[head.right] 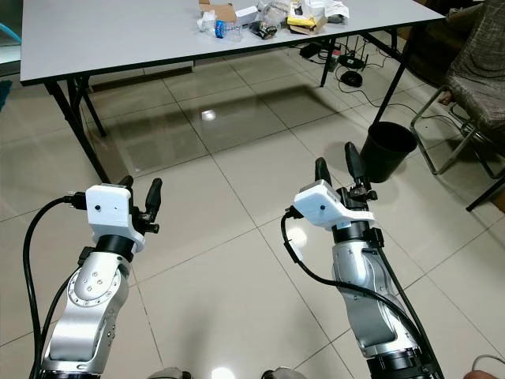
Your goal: Picking trash to rubbish bin
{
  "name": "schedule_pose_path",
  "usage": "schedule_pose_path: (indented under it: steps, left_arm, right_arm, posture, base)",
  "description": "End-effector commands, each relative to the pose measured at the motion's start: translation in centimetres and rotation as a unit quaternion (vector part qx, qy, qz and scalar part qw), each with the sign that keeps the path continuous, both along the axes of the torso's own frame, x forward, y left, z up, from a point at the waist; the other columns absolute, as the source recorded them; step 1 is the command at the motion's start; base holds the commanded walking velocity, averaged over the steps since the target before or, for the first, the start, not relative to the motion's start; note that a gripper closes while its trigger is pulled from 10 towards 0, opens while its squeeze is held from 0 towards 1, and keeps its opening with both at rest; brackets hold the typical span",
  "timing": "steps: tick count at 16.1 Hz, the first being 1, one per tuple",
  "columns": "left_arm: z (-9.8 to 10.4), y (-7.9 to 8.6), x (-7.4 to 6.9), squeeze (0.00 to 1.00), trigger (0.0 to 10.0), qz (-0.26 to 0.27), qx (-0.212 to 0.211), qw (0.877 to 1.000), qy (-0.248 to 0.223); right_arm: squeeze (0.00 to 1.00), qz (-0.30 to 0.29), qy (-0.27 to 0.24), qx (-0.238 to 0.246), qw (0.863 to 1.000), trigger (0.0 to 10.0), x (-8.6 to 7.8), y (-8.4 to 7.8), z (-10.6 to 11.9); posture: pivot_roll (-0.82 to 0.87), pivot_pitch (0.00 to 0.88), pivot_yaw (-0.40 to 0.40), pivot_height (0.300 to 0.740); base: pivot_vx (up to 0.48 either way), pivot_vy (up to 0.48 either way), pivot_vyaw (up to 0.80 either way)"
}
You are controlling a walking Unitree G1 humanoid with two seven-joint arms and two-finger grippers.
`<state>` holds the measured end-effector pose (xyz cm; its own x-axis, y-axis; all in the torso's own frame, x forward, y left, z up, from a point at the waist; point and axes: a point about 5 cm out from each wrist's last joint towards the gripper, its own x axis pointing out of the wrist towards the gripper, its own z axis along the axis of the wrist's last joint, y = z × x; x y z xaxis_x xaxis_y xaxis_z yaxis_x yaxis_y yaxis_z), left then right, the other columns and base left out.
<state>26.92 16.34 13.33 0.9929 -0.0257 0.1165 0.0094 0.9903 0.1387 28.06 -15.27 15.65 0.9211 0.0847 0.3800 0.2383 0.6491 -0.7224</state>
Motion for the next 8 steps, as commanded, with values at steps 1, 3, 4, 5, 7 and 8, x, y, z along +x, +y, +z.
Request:
schedule_pose_path:
  steps: [1, 3, 4, 5, 7, 8]
  left_arm:
    - [0.0, -0.2, -0.1, 0.0, 10.0, -0.003, 0.001, 1.0, 0.002]
    - [-0.1, -0.2, -0.1, 0.0, 10.0, -0.003, 0.002, 1.0, 0.003]
    - [-0.3, -0.2, -0.1, 0.0, 10.0, -0.003, -0.009, 1.0, 0.016]
    - [-0.6, -0.2, 0.0, 0.0, 10.0, -0.007, -0.013, 0.999, 0.031]
    - [-0.6, -0.2, 0.1, 0.0, 10.0, -0.011, -0.012, 0.999, 0.037]
    - [-0.5, -0.1, 0.2, 0.0, 10.0, -0.009, -0.011, 0.999, 0.036]
  right_arm:
    - [0.0, -0.007, -0.008, 0.003, 1.0, 10.0, -0.1, -0.1, 0.3]
    - [0.0, -0.006, -0.003, 0.01, 1.0, 10.0, 0.0, -0.1, 0.2]
    - [0.0, 0.004, 0.039, 0.077, 0.996, 10.0, 0.3, -0.1, -0.7]
    - [0.0, 0.016, 0.103, 0.15, 0.983, 10.0, 0.6, 0.3, -2.2]
    - [0.0, 0.021, 0.162, 0.257, 0.953, 10.0, 0.9, 0.9, -3.7]
    - [0.0, 0.018, 0.188, 0.317, 0.93, 10.0, 0.9, 1.1, -4.3]
  posture:
    - [-0.03, 0.109, -0.073, 0.74]
    - [-0.03, 0.108, -0.071, 0.74]
    - [-0.03, 0.108, -0.071, 0.74]
    - [-0.02, 0.1, -0.067, 0.74]
    - [-0.02, 0.089, -0.065, 0.74]
    - [-0.02, 0.087, -0.064, 0.74]
  base:
    - [0.0, 0.0, 0.0]
    - [0.0, 0.0, 0.0]
    - [0.0, 0.0, 0.0]
    - [0.0, 0.0, 0.0]
    - [0.0, 0.0, 0.0]
    - [0.0, 0.0, 0.0]
